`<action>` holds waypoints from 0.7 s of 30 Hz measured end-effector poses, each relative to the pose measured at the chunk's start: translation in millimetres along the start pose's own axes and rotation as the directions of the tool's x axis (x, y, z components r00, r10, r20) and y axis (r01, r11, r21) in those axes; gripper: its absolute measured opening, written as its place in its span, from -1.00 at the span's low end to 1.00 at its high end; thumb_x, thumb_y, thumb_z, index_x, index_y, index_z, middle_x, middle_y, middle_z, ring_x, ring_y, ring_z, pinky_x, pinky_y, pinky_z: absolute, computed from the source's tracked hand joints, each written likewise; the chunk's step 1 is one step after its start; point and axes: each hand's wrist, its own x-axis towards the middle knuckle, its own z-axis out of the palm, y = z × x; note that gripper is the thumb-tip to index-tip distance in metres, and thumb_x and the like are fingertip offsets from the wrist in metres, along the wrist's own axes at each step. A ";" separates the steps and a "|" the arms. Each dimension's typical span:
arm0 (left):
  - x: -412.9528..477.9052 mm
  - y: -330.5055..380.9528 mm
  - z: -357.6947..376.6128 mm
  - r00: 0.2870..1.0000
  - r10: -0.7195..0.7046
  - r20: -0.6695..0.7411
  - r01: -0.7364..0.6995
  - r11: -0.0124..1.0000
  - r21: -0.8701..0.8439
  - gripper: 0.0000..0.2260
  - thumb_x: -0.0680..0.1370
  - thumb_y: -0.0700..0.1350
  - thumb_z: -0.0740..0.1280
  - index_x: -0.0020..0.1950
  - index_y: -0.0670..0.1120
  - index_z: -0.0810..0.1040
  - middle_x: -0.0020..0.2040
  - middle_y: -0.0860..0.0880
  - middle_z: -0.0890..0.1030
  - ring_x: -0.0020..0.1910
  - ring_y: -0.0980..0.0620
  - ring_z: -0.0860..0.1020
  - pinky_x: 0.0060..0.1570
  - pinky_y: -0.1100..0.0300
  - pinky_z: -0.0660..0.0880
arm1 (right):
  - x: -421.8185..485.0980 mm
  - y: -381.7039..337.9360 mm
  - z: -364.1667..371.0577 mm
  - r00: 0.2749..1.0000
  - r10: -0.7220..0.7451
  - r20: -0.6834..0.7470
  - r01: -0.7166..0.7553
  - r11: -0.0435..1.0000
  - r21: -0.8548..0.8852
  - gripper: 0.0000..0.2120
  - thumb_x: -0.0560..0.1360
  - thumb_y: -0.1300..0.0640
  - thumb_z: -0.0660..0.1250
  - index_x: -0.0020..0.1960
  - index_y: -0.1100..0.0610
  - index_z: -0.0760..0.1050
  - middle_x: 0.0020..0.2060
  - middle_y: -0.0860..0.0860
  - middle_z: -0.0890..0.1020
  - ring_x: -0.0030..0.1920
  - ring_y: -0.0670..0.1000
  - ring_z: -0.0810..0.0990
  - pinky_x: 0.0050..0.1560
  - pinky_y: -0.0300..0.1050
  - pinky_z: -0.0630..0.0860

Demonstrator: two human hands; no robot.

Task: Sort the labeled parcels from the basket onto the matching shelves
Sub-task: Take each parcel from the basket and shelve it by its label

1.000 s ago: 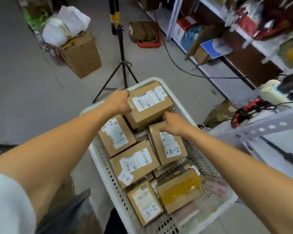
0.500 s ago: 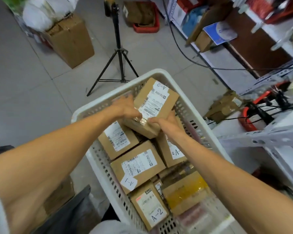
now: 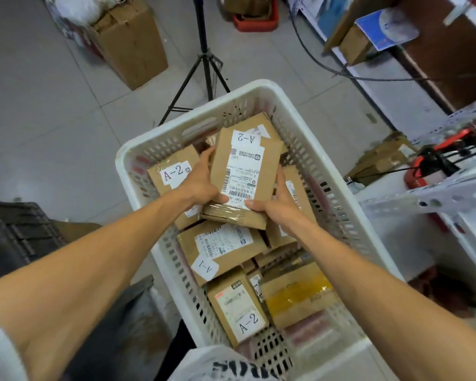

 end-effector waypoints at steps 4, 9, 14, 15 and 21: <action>-40.8 6.2 10.4 0.995 0.044 -0.090 -0.049 0.998 -0.044 0.04 0.28 -0.42 0.52 0.56 0.01 -0.02 0.34 -0.04 0.41 0.27 0.00 0.40 0.20 0.25 0.35 | -24.5 -5.2 -9.2 0.997 -0.080 0.010 0.080 0.996 -0.028 0.14 0.30 0.31 0.53 0.55 -0.17 -0.17 0.44 -0.10 0.35 0.36 -0.08 0.36 0.40 0.02 0.30; -91.0 25.6 24.7 0.967 0.107 -0.232 -0.132 0.986 -0.098 0.08 0.25 -0.37 0.56 0.56 0.05 -0.02 0.39 -0.08 0.40 0.26 0.00 0.43 0.20 0.16 0.39 | -68.0 -31.1 -34.9 0.964 -0.259 0.060 0.264 0.958 -0.108 0.11 0.29 0.31 0.55 0.56 -0.11 -0.10 0.39 -0.09 0.38 0.29 -0.13 0.36 0.38 0.05 0.35; -150.1 55.4 37.7 0.929 0.167 -0.331 -0.212 0.972 -0.104 0.13 0.19 -0.29 0.60 0.54 0.15 -0.03 0.39 -0.02 0.37 0.32 -0.07 0.41 0.30 -0.09 0.41 | -119.4 -60.1 -60.3 0.918 -0.385 0.097 0.396 0.907 -0.143 0.12 0.28 0.31 0.55 0.55 -0.14 -0.09 0.36 -0.08 0.42 0.32 -0.08 0.39 0.35 0.11 0.38; -161.2 63.0 38.4 0.923 0.184 -0.338 -0.231 0.967 -0.106 0.13 0.18 -0.28 0.60 0.54 0.15 -0.02 0.40 -0.02 0.38 0.32 -0.08 0.42 0.29 -0.11 0.42 | -129.7 -65.5 -64.0 0.911 -0.400 0.100 0.411 0.902 -0.136 0.12 0.29 0.32 0.54 0.55 -0.14 -0.10 0.35 -0.06 0.43 0.31 -0.07 0.42 0.34 0.09 0.40; -219.7 92.9 39.6 0.869 0.364 -0.334 -0.392 0.920 -0.017 0.18 0.11 -0.16 0.60 0.52 0.25 -0.05 0.43 -0.02 0.37 0.36 -0.03 0.42 0.31 -0.09 0.41 | -199.8 -85.0 -78.9 0.855 -0.517 0.038 0.518 0.846 -0.127 0.06 0.28 0.32 0.54 0.54 -0.12 -0.01 0.32 -0.05 0.48 0.26 -0.06 0.47 0.28 0.00 0.44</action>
